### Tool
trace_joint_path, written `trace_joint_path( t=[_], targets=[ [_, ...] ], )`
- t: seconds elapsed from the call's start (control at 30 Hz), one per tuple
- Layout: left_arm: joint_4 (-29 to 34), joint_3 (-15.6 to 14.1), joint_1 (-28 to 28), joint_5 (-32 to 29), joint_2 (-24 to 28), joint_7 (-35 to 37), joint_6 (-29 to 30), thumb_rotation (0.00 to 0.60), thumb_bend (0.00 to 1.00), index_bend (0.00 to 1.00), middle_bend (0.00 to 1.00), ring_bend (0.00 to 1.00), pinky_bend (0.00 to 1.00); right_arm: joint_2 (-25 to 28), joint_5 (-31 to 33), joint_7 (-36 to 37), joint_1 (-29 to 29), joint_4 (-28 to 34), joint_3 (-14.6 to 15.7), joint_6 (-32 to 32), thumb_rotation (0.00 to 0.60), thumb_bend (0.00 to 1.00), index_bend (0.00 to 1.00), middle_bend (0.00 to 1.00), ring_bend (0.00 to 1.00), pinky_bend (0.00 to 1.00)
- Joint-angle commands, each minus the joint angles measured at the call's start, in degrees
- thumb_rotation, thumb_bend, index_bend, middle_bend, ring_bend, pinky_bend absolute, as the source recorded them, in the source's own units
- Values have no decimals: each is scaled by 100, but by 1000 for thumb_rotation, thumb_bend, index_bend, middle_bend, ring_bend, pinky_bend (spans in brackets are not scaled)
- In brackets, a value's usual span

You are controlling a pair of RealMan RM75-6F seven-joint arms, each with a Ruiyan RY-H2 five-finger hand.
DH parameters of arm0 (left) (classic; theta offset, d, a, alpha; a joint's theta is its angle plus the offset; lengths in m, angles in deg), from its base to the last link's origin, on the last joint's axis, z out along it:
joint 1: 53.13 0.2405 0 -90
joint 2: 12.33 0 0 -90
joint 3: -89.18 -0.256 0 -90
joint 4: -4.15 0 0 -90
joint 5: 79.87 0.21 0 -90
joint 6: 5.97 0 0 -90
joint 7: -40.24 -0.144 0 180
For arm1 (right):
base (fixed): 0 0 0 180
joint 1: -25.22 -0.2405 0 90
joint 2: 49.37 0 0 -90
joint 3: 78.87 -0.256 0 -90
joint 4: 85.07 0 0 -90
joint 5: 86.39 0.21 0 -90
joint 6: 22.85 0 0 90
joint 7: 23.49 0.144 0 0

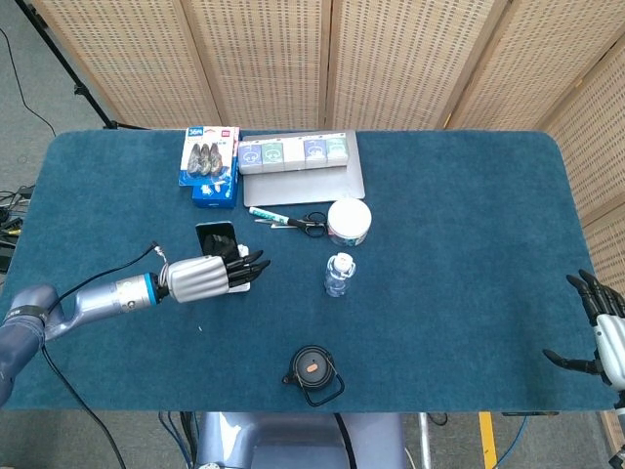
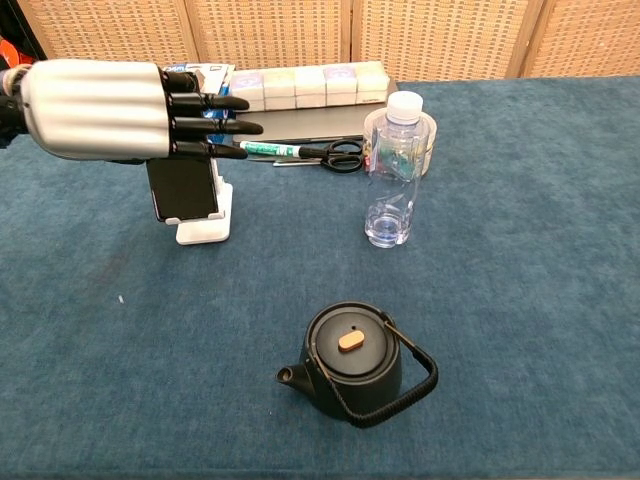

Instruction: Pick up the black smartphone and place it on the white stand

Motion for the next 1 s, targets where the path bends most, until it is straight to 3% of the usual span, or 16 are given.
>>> trace_joint_path(
  t=[0.03,0.23,0.33,0.4,0.57,0.63,0.73,0.8,1.0],
  targets=[
    [383,59,125,-15,273,167,438,600,136,110,0,0,416,6,-8,6,1,6,0,6,600,0,0,0,0,0],
    [1016,216,532,-246,740,277,1041,600,119,109,0,0,412,13,-61,-2,12,34,23,25,600,0,0,0,0,0],
    [1994,626,1351,-1272,835,694,1429,600,76,106,0,0,390,27,-117,13,46,25,42,88,600,0,0,0,0,0],
    [2693,827,1800,-1907,894,742,1468,600,57,176,0,0,356,25,-145,34,60,-3,53,111,600,0,0,0,0,0],
    [4283,947,2543,-3111,1293,775,1147,600,39,225,0,0,237,40,-209,85,89,-49,83,150,600,0,0,0,0,0],
    [4749,970,2812,-3423,1461,821,1165,600,37,204,0,0,195,39,-247,98,110,-79,93,196,600,0,0,0,0,0],
    [5666,835,3469,-4312,1797,1056,1023,600,26,60,0,0,77,7,-263,50,133,-139,92,262,600,0,0,0,0,0],
    [5929,829,3595,-4516,1933,878,955,600,20,0,0,0,15,-10,-250,11,136,-139,91,268,600,0,0,0,0,0],
    [6127,856,3829,-4579,1998,931,780,600,0,0,0,0,0,-20,-224,-79,151,-84,63,334,600,0,0,0,0,0]
  ],
)
